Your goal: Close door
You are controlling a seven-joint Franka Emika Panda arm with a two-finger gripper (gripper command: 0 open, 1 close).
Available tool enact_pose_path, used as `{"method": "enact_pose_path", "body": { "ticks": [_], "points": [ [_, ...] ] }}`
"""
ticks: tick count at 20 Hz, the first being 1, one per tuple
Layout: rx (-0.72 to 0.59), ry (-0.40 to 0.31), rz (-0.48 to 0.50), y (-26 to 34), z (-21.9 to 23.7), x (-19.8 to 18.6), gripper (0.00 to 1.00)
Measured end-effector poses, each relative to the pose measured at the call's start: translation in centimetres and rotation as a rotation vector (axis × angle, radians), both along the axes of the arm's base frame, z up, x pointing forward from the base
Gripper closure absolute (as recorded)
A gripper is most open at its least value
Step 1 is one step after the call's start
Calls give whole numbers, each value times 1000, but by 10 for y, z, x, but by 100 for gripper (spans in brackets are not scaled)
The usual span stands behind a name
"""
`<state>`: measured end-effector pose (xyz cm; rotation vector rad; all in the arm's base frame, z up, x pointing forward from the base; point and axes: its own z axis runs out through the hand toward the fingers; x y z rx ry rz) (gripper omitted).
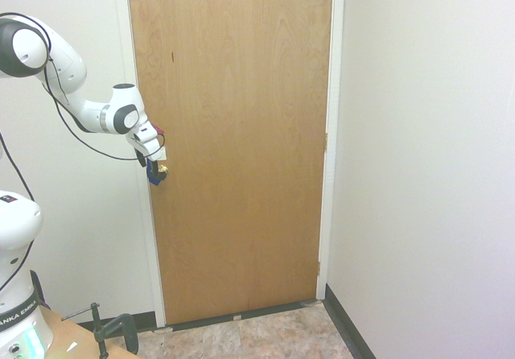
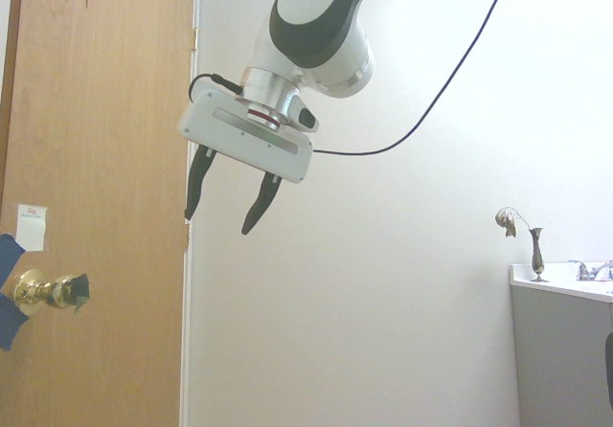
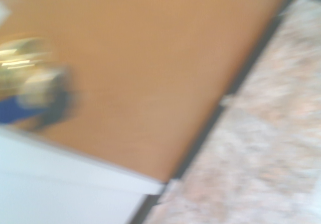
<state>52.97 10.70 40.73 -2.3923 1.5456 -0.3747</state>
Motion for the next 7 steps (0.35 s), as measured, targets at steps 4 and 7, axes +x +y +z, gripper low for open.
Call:
{"method": "enact_pose_path", "body": {
  "ticks": [4, 7],
  "points": [
    [-70, 17, -21, -45, 10, -52, 0],
    [-110, 49, 11, -81, 6, -100, 0]
  ]
}}
